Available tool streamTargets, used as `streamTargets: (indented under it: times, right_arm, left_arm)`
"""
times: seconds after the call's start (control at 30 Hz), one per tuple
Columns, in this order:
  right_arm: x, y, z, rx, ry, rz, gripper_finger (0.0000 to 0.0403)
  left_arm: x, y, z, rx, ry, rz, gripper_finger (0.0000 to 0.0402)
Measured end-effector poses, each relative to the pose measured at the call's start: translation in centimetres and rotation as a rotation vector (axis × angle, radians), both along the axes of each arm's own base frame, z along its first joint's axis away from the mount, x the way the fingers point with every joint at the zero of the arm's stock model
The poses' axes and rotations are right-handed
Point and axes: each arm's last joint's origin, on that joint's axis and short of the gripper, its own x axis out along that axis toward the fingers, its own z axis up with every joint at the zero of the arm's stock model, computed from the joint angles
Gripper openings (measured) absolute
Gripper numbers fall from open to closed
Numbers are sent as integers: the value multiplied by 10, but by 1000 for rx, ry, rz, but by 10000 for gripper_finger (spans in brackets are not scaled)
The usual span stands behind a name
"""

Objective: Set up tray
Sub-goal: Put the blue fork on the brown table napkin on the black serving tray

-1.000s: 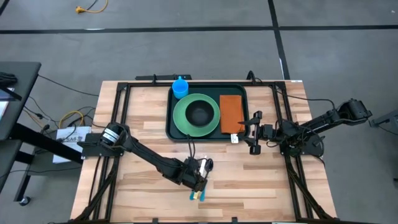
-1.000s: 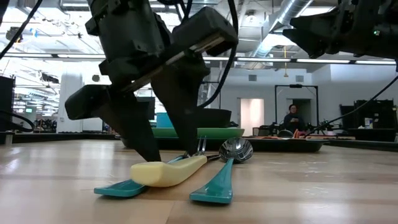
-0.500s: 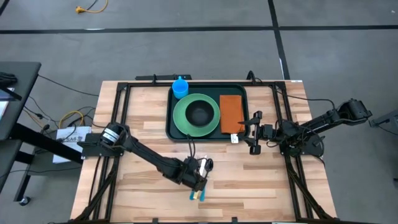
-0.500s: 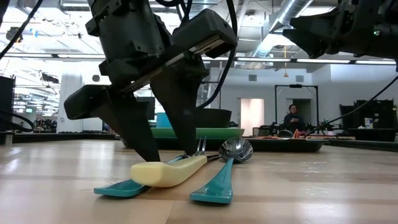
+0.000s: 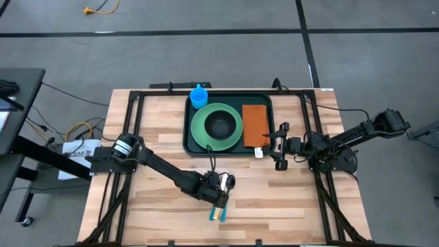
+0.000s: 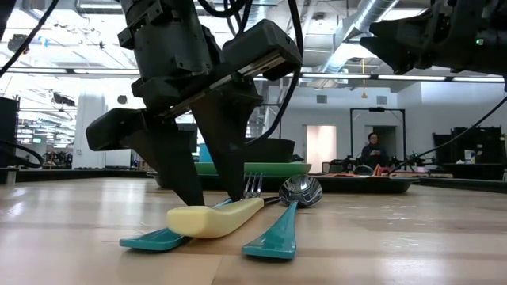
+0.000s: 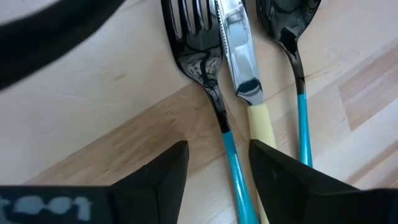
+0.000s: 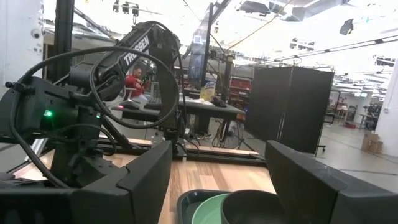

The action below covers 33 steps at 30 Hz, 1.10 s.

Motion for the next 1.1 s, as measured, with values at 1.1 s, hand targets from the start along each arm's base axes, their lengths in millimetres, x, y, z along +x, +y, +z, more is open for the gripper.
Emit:
streamTargets:
  times: [1.1]
  right_arm:
    - [0, 0, 0, 0, 1, 0, 253]
  left_arm:
    - [2, 19, -2, -48, 76, 15, 169]
